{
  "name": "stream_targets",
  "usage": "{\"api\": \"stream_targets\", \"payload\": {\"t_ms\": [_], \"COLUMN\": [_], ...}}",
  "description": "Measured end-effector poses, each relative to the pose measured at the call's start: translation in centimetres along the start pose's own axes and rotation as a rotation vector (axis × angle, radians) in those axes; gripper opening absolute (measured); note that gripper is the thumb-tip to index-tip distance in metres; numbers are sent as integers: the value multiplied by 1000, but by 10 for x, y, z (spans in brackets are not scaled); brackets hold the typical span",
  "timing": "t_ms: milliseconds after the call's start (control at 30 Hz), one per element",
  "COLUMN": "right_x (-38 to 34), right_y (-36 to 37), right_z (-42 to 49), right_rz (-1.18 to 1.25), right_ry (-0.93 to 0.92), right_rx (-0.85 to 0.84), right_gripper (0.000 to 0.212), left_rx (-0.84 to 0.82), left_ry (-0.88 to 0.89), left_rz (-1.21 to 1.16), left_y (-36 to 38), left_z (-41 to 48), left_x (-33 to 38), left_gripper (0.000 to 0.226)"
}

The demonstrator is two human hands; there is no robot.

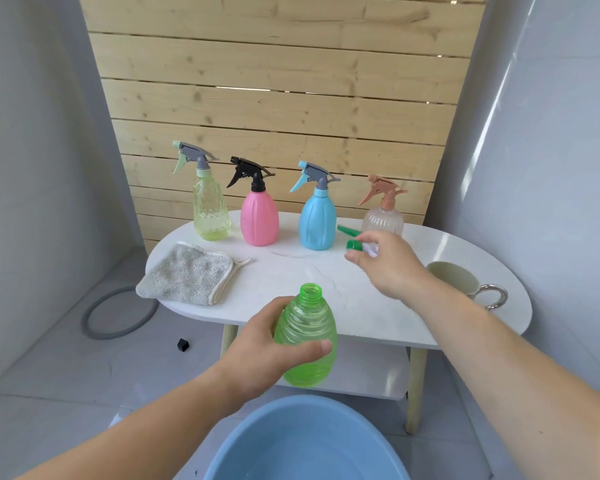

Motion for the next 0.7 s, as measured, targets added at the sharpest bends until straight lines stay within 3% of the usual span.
{"api": "stream_targets", "payload": {"t_ms": [267, 400, 700], "right_x": [-36, -41, -48], "right_y": [-65, -79, -73], "right_z": [-25, -30, -34], "right_rz": [37, -61, -128], "right_ry": [-293, -416, -545], "right_rx": [112, 180, 210], "right_gripper": [27, 30, 34], "left_rx": [86, 107, 108], "left_ry": [-19, -17, -11], "left_rz": [8, 44, 109], "left_y": [-8, -12, -10], "left_z": [8, 10, 17], "left_x": [3, 4, 1], "left_gripper": [59, 58, 60]}}
Point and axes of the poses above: each hand's wrist, its own z-axis towards the middle knuckle, its own y-axis out of the palm, x = y × z, the point moved 3 cm from there along z, towards the middle knuckle, and after that the axes turned 13 degrees about y, right-handed, at the moved point
